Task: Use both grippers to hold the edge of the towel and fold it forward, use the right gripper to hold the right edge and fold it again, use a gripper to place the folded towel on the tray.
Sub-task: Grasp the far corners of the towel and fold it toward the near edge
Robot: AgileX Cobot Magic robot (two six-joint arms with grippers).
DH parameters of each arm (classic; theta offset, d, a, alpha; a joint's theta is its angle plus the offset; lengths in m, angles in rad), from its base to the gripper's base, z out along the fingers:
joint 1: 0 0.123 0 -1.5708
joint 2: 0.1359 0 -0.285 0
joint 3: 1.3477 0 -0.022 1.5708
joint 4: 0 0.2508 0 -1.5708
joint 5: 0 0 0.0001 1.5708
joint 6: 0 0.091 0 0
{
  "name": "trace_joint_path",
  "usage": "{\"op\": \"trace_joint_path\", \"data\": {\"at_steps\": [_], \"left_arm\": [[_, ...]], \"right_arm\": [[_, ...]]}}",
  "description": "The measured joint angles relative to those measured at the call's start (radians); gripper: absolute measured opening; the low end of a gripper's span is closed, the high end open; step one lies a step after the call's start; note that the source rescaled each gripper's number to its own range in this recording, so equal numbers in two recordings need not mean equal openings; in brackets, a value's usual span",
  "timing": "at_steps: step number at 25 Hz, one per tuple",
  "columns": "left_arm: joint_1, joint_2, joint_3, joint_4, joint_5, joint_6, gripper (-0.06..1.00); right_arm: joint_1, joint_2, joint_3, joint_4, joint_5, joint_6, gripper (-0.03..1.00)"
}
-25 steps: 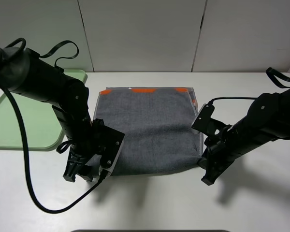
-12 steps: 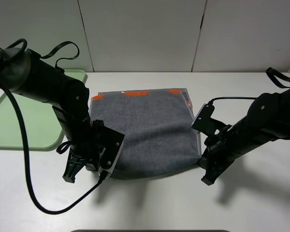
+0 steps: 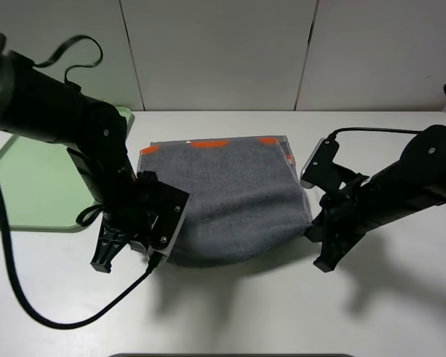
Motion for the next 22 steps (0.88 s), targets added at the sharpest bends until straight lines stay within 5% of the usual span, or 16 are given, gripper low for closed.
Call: {"op": "trace_joint_path", "data": {"at_steps": [11,22], "left_arm": [[0.0,-0.18,0.001,0.002,0.114,-0.091,0.01],[-0.001,-0.345,0.001,0.084,0.199,-0.232,0.01]], "right_arm": [[0.0,-0.146,0.001,-0.016,0.068,0.056,0.0],[0.0,-0.346,0.002,-0.21,0.166,0.295,0.0]]}}
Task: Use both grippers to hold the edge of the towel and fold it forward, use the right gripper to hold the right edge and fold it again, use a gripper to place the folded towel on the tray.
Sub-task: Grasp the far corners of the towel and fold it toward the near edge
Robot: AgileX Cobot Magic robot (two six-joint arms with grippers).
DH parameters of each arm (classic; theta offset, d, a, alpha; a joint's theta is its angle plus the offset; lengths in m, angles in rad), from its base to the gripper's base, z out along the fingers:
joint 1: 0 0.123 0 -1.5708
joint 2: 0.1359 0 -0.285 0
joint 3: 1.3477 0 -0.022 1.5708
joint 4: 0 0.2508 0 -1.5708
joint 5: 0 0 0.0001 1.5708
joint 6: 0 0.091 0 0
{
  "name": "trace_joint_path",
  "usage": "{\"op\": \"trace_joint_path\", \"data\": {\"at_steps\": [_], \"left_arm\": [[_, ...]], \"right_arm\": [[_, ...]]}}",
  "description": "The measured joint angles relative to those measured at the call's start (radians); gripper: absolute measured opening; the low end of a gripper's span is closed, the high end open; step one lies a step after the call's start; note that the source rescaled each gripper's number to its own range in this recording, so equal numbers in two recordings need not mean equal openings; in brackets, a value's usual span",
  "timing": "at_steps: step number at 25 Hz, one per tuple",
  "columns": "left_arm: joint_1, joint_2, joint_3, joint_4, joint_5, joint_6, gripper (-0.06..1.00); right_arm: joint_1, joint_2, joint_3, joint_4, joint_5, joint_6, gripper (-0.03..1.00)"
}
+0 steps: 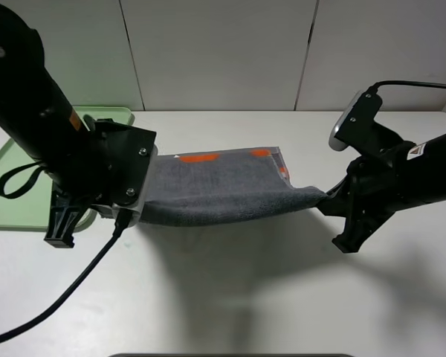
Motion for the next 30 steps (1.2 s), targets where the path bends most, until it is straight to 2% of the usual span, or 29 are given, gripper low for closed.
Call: {"op": "trace_joint_path", "data": {"at_steps": [7,14,19,22,26,30], "left_arm": [[-0.002,-0.095,0.0,-0.002,0.03,-0.037,0.01],[-0.005,-0.138,0.0,-0.017,0.077,-0.074,0.01],[-0.007,-0.138,0.0,-0.019,0.078,-0.144,0.01],[-0.007,-0.138,0.0,0.011,0.07,-0.231,0.01],[-0.01,-0.138,0.0,0.095,0.047,-0.339,0.01],[-0.01,-0.12,0.0,0.14,0.041,-0.39,0.01]], "right_arm": [[0.0,-0.132,0.0,-0.086,0.063,0.111,0.0],[0.004,-0.212,0.0,-0.106,0.119,0.16,0.0],[0.004,-0.21,0.0,-0.113,0.123,0.173,0.0],[0.004,-0.186,0.0,-0.114,0.114,0.194,0.0],[0.011,-0.111,-0.036,-0.11,0.107,0.206,0.0],[0.012,-0.022,-0.106,-0.11,0.107,0.212,0.0]]}}
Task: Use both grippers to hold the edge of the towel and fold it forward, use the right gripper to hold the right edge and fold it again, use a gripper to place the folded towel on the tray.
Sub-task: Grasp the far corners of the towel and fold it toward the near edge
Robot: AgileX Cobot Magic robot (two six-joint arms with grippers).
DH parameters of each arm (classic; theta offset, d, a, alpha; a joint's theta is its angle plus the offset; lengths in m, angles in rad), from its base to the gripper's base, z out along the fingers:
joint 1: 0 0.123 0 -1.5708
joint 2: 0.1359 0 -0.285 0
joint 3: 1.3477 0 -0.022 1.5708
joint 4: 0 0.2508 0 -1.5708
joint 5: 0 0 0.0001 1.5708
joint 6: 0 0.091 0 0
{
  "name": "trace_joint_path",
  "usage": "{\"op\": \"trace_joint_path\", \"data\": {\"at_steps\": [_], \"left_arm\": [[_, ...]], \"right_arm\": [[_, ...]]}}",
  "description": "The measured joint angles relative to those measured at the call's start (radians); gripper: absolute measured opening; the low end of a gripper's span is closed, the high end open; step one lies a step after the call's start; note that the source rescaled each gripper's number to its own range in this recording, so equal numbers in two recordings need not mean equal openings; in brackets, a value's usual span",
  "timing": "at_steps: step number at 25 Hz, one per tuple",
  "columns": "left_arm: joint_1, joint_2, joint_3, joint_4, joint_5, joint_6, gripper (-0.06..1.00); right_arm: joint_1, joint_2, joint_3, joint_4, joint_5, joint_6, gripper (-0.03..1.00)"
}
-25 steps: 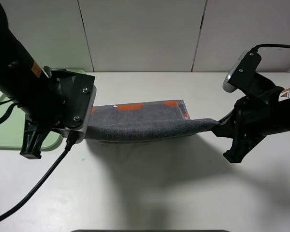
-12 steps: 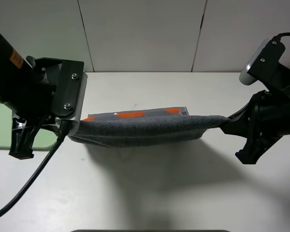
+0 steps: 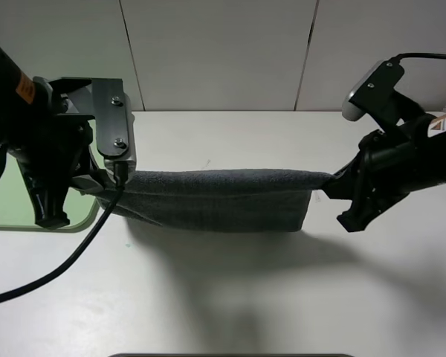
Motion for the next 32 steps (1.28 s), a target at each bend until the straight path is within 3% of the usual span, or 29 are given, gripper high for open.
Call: {"op": "trace_joint_path", "data": {"at_steps": [7,12,24,32], "left_arm": [[0.0,0.15,0.0,0.07,-0.038,-0.081,0.01],[0.0,0.223,0.0,0.134,-0.093,-0.135,0.0],[0.0,0.322,-0.035,0.404,-0.176,-0.412,0.0],[0.001,0.361,-0.04,0.445,-0.202,-0.516,0.0]], "right_arm": [[0.0,0.132,-0.059,-0.007,-0.008,0.005,0.0],[0.0,0.203,-0.06,-0.01,-0.067,0.006,0.0],[0.0,0.287,-0.068,-0.014,-0.207,0.017,0.0],[0.0,0.33,-0.069,-0.015,-0.277,0.017,0.0]]}}
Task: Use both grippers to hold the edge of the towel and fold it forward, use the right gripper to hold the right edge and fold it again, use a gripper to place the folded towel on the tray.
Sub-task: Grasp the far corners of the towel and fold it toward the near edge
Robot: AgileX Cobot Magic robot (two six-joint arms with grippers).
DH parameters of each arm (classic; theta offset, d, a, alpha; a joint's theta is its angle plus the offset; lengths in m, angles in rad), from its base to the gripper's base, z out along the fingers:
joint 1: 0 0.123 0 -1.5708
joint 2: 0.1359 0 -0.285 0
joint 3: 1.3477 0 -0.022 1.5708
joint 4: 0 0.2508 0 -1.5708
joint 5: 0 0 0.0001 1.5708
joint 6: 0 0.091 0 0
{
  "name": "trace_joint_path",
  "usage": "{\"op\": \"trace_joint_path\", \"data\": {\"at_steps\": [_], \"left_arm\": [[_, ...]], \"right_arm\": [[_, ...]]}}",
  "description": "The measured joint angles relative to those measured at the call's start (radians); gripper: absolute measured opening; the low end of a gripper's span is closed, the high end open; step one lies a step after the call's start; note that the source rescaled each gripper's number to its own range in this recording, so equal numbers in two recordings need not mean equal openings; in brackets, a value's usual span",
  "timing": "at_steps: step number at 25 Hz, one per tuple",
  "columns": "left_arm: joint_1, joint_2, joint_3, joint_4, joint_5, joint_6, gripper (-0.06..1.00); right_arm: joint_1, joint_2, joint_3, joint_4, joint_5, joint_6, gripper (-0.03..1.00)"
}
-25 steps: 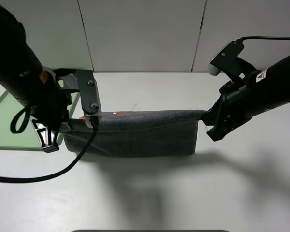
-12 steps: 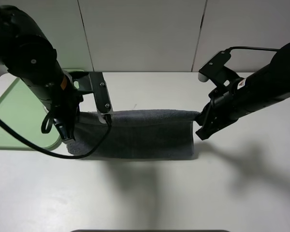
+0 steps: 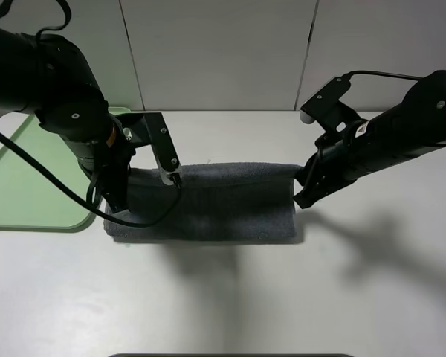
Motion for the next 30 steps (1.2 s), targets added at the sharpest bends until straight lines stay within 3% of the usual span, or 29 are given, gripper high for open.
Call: {"op": "trace_joint_path", "data": {"at_steps": [6,16,18,20,22,23,26,28,30], "left_arm": [[0.05,0.0,0.0,0.003,-0.035,-0.078,0.0],[0.079,0.0,0.0,0.001,-0.072,-0.091,0.0],[0.08,0.0,0.0,0.001,-0.077,-0.091,0.02],[0.081,0.0,0.0,0.008,-0.066,-0.091,0.12],[0.093,0.0,0.001,0.03,-0.012,-0.1,0.31],[0.102,0.0,0.003,0.038,0.005,-0.102,0.46],[0.104,0.002,0.003,0.044,-0.01,-0.103,0.84],[0.104,0.002,0.003,0.045,-0.022,-0.103,0.94],[0.104,0.002,0.003,0.046,-0.026,-0.103,0.98]], "right_arm": [[0.0,0.039,-0.002,0.0,-0.058,0.003,0.0],[0.008,0.048,-0.006,-0.005,-0.085,0.004,0.0],[0.008,0.048,-0.006,-0.007,-0.085,0.007,0.0],[0.008,0.048,-0.006,-0.011,-0.084,0.007,0.0],[-0.002,0.048,-0.005,-0.023,-0.084,0.007,0.12],[-0.006,0.048,-0.005,-0.026,-0.092,0.01,0.21],[-0.009,0.048,-0.005,-0.029,-0.135,0.011,0.71],[-0.009,0.048,-0.005,-0.029,-0.169,0.011,0.9],[-0.009,0.048,-0.005,-0.029,-0.192,0.011,0.96]]}}
